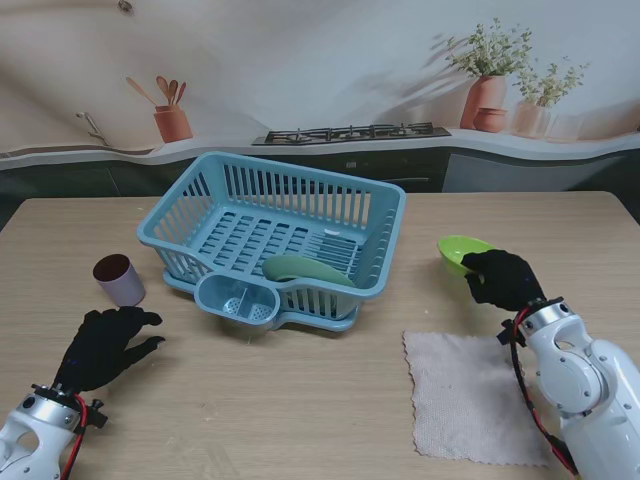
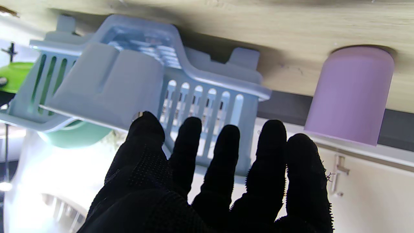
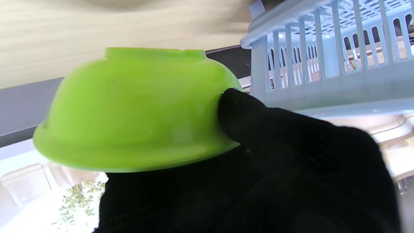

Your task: Clear dishes and wipe the table

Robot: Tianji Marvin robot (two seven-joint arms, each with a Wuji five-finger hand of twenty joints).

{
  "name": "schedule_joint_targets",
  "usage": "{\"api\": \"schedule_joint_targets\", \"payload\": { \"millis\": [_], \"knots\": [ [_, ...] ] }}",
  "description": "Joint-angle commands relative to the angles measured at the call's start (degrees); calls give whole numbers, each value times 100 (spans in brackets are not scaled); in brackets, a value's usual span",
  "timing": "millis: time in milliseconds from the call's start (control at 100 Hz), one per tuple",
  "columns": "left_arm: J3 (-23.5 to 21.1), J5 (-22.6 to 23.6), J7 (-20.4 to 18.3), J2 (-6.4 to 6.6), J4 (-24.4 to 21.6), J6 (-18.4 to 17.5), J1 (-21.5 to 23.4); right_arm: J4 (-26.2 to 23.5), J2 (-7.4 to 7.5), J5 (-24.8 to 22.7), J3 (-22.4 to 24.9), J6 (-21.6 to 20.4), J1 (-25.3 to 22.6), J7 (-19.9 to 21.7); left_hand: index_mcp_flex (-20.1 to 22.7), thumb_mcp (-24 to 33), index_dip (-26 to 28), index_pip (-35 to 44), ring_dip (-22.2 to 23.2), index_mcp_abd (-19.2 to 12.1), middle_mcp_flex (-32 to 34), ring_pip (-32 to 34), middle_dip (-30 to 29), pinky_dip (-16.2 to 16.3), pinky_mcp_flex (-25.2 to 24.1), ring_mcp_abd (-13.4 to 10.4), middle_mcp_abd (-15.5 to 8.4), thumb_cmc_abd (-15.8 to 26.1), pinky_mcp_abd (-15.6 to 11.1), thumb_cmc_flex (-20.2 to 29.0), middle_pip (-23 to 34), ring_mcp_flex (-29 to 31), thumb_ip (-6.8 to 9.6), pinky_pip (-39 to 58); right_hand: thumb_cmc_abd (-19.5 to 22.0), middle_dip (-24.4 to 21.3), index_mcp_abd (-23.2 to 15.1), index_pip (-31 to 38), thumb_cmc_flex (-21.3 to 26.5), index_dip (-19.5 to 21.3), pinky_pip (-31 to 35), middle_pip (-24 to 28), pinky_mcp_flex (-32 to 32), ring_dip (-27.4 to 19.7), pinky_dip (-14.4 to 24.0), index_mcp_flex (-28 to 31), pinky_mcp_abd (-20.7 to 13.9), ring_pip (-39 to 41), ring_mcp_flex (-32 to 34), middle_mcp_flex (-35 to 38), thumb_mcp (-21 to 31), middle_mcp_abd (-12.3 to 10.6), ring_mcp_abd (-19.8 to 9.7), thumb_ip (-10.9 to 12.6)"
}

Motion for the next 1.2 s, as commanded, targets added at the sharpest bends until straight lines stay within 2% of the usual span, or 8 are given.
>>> {"api": "schedule_joint_targets", "payload": {
  "millis": [0, 230, 560, 860, 1190],
  "knots": [
    [-3, -1, -67, -15, -17, -16, 21, -155, -2, 3, 55, -111, 35, 29, 112, -71, 15, 45, -8, 11, -29, 63, -61, -94, -65, 128, 33, 200, -41, 131, 46, -95, -12, -107, 255, 76, -461, 583, 654, 39, 759, 53, 431, 77, 255, 467, 167, 171, 223, 86, 704, -4, 358, 192],
    [-5, 5, -57, -16, -18, -20, 21, -388, -5, 104, 223, -432, 119, 116, 111, -73, 16, 43, -7, 10, -31, 65, -62, -95, -68, 125, 35, 202, -41, 131, 44, -92, -13, -109, 265, 72, -470, 590, 646, 28, 763, 49, 450, 93, 276, 470, 156, 164, 249, 90, 701, -13, 340, 194],
    [-9, 21, -54, -13, -11, -28, 19, -810, 20, 553, 238, -666, 421, 618, 112, -70, 19, 44, -8, 14, -26, 62, -60, -96, -68, 128, 32, 203, -33, 142, 47, -100, -11, -110, 290, 68, -491, 589, 637, 22, 757, 48, 464, 100, 290, 473, 132, 157, 263, 93, 688, -31, 331, 202],
    [-25, 28, -33, -15, -11, -58, 29, -1055, 49, 1067, -173, -462, 906, 1107, 112, -71, 17, 46, -8, 28, -26, 64, -60, -96, -66, 127, 33, 209, -41, 150, 48, -97, -12, -109, 310, 67, -518, 592, 623, 27, 757, 51, 478, 107, 313, 476, 94, 155, 284, 103, 677, -62, 305, 211],
    [-62, 49, 49, -25, -21, -98, 63, -1205, 40, 1526, -969, 103, 1501, 1450, 124, -75, 16, 48, -7, 29, -21, 70, -59, -93, -59, 133, 36, 203, -41, 147, 50, -85, -11, -101, 322, 66, -540, 592, 603, 39, 759, 48, 487, 112, 334, 485, 79, 151, 296, 113, 680, -84, 279, 224]
  ]
}}
